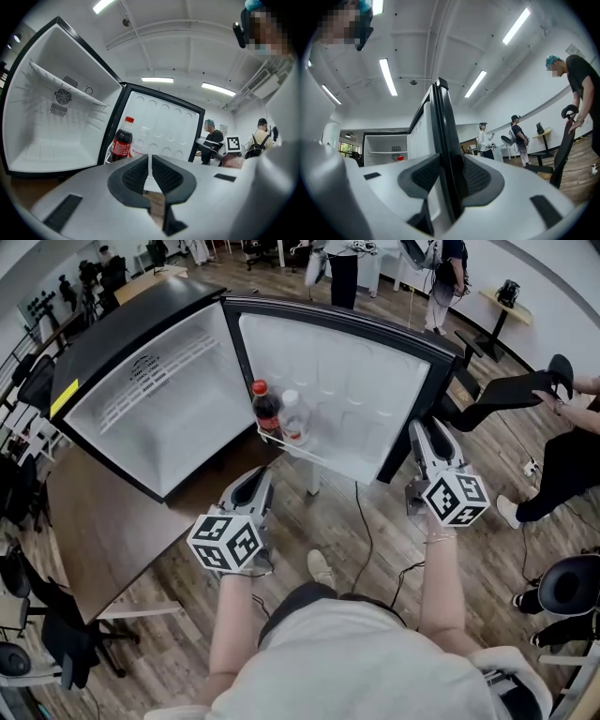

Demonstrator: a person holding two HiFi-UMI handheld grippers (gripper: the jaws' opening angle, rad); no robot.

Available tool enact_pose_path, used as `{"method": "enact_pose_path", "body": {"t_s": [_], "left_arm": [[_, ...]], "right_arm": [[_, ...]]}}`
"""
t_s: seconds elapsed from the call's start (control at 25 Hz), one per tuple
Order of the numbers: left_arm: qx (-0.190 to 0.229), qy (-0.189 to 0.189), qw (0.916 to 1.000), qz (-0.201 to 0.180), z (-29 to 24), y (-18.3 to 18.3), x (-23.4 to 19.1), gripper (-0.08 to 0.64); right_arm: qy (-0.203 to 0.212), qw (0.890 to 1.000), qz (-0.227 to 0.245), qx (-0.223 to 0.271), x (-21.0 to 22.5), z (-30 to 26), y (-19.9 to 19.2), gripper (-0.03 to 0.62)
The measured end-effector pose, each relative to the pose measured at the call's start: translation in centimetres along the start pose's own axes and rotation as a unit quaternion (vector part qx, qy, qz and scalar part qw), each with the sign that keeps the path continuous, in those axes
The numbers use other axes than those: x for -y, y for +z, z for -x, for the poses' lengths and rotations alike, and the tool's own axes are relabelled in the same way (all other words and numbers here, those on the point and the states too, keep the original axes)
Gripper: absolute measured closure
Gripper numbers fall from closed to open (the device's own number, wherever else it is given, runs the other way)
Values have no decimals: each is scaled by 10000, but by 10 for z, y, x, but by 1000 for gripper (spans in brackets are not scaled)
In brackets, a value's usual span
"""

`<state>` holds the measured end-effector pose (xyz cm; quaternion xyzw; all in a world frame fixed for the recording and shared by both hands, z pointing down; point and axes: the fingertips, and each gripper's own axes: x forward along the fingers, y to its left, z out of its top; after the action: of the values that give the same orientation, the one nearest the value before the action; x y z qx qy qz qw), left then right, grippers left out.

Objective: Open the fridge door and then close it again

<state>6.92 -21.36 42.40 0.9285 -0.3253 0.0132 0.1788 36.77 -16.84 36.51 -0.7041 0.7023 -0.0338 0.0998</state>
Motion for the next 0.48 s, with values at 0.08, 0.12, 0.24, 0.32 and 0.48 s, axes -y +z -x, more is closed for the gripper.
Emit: {"method": "enact_pose_path", "body": {"t_s": [0.08, 0.12, 0.24, 0.32, 0.48], "left_arm": [[0, 34, 10000, -12, 0, 2, -4, 535], [-1, 51, 10000, -10, 1, 2, -5, 535], [7, 71, 10000, 47, 2, 0, -8, 538], [-5, 78, 9999, 78, 2, -2, -9, 540], [-46, 53, 10000, -6, 2, -5, -7, 541]], "right_arm": [[-32, 10000, -22, 13, 1, -2, -1, 446], [-49, 10000, -32, 12, 1, -2, -1, 446], [-89, 9999, -49, 15, 0, -2, -1, 448], [-102, 9999, -58, 3, 0, -2, -1, 448], [-89, 9999, -70, -64, 0, -2, -1, 448]]}}
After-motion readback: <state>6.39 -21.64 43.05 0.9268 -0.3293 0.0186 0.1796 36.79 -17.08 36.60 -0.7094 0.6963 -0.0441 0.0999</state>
